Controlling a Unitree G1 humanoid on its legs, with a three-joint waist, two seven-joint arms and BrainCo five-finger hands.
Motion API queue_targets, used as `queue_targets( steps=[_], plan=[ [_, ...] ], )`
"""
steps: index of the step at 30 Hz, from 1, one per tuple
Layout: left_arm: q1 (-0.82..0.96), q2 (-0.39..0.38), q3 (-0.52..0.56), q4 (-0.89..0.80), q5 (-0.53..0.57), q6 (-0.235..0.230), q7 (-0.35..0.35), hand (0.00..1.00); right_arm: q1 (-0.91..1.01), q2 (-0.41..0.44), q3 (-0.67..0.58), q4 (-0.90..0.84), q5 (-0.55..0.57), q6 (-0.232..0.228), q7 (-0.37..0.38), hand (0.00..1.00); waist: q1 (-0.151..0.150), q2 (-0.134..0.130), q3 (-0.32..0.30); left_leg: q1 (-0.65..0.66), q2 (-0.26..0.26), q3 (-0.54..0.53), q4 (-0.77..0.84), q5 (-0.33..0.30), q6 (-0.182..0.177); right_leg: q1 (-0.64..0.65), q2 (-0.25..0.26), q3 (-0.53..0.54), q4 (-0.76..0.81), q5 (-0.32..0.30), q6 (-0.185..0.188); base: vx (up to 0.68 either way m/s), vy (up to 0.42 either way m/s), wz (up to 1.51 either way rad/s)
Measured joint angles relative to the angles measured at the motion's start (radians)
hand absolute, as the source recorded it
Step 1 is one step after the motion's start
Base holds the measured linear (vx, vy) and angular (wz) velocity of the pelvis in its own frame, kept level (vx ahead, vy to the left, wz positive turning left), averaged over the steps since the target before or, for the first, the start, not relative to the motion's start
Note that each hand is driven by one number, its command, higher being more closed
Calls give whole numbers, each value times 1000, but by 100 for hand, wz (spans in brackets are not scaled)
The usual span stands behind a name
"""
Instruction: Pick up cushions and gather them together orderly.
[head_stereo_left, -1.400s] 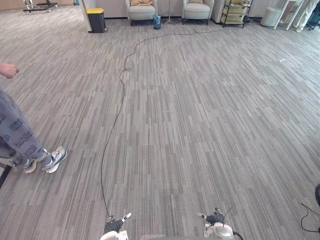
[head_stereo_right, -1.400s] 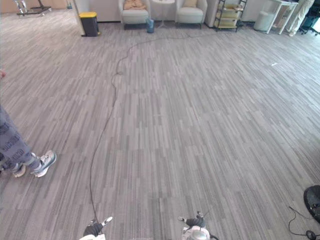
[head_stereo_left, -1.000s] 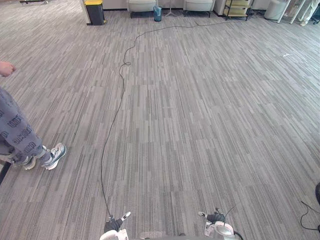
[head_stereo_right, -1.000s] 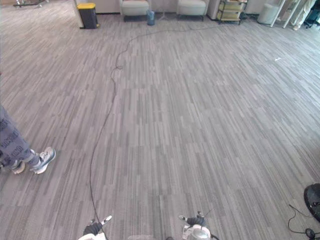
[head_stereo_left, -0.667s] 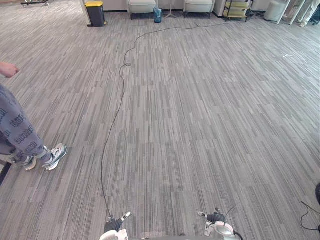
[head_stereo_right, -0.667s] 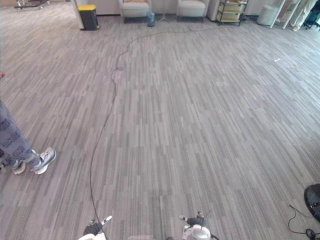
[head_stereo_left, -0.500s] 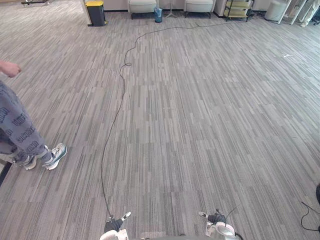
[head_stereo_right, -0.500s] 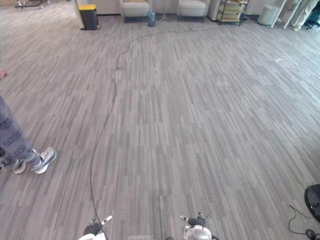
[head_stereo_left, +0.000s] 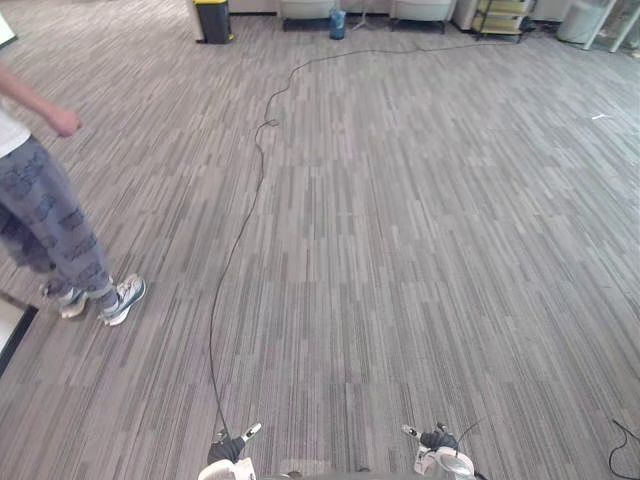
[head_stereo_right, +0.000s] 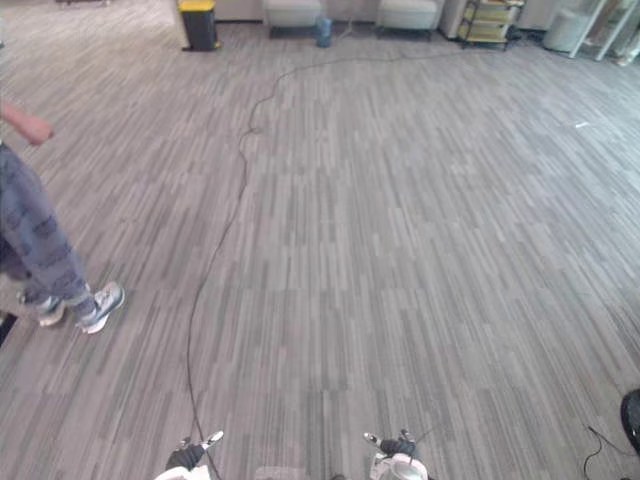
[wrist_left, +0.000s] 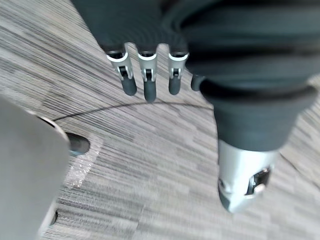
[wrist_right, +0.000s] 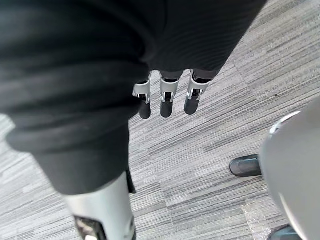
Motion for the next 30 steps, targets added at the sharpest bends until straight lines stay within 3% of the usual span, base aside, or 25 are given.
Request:
queue_targets(
  steps=[2,4,6,7,8,11,12,13,14,15,16,18,19,20,21,23,25,27,29,30],
  plan=[
    [-7,-7,26,-19,-5,1,0,0,-1,-2,4,-1,11,-8,-4,0,2,2,19,-89,34,26,216,-63,11,-10,4,-14,40,-44,-8,-46,-49,30],
    [-7,-12,54,-50,-25,0,-1,0,-2,-10,24,-3,12,-10,-6,0,6,7,26,-232,89,46,519,-62,24,-11,13,-16,83,-94,-20,-16,5,13],
    [-2,-17,56,-77,-36,-1,0,0,-10,-20,51,-2,13,-12,-9,0,13,10,31,-314,132,55,650,-88,32,-3,13,-9,113,-123,-31,199,111,-9],
    [1,-16,55,-86,-41,-2,-1,0,-12,-26,67,-1,17,-10,-12,0,13,7,34,-344,158,67,642,-110,14,19,1,-5,115,-138,-18,241,133,-11],
    [1,-16,55,-90,-41,-3,-1,0,-12,-28,73,0,17,-10,-13,0,13,6,36,-351,162,72,630,-113,11,24,-6,-3,116,-143,-12,259,163,-11],
    [1,-20,51,-114,-45,-7,-7,0,-10,-30,90,-1,17,-4,-23,0,22,-1,44,-427,162,109,489,-97,-15,67,-80,20,100,-184,50,377,270,-16],
    [2,-21,44,-119,-47,-10,-7,0,-8,-31,90,0,17,-3,-26,0,25,2,44,-450,158,111,422,-66,-15,85,-102,25,86,-199,77,503,384,-24],
    [-1,-22,44,-119,-50,-17,-9,0,0,-28,87,2,17,-3,-27,0,41,-7,41,-454,147,123,410,21,22,114,-137,40,79,-229,105,634,454,-23],
    [-7,-16,43,-118,-49,-20,-12,0,3,-26,82,5,17,-1,-27,0,47,-18,34,-453,133,142,431,-15,21,121,-154,44,75,-235,111,635,382,-19],
    [-12,-5,43,-117,-46,-23,-15,0,14,-6,80,2,16,0,-25,0,51,-44,19,-469,120,162,488,-82,48,128,-182,60,66,-208,114,655,364,-13],
    [-19,-1,45,-114,-46,-24,-17,0,14,-3,81,4,16,4,-20,0,60,-53,16,-470,116,174,542,-131,76,130,-200,75,85,-168,130,782,447,-14],
    [-32,12,33,-91,-40,-19,-15,0,16,-2,50,0,14,6,-17,0,62,-65,14,-413,84,194,538,-158,111,94,-237,113,241,-104,150,575,338,-10],
    [-36,15,29,-80,-37,-14,-16,0,17,-2,41,-1,12,6,-16,0,61,-64,15,-387,77,196,527,-165,111,72,-241,132,315,-73,151,467,237,-10],
    [-40,24,3,-54,-32,-3,-15,0,24,-2,37,-5,11,6,-12,0,59,-58,28,-283,63,197,476,-184,112,-17,-241,185,586,28,158,534,220,-9],
    [-46,30,-11,-37,-20,-1,-15,0,33,-2,41,-35,8,-2,-6,0,53,-57,41,-177,49,196,423,-189,119,-105,-223,199,848,45,132,510,169,-8],
    [-52,27,-25,-36,-19,1,-16,0,41,-3,41,-51,7,-11,-4,0,50,-49,41,-41,46,194,310,-204,115,-235,-175,164,1020,4,106,527,78,-10],
    [-58,21,-30,-32,-19,1,-16,0,38,3,44,-85,7,-19,-1,0,34,-49,44,89,44,189,176,-230,68,-390,-151,49,1032,-40,75,545,46,-6],
    [-68,19,-31,-11,-19,2,-16,0,40,3,37,-110,6,-21,2,0,10,-51,47,163,41,185,125,-240,51,-486,-144,-34,942,-55,59,567,-22,16],
    [-83,9,-42,17,-18,2,-17,0,33,-7,36,-114,7,-24,4,0,-11,-43,51,235,41,178,64,-245,42,-545,-124,-87,760,-48,57,567,-78,32],
    [-90,-2,-46,30,-16,1,-17,0,33,-21,29,-109,9,-29,10,0,-21,-32,50,290,44,154,18,-245,42,-565,-87,-102,585,-19,21,678,-120,57]
  ],
)
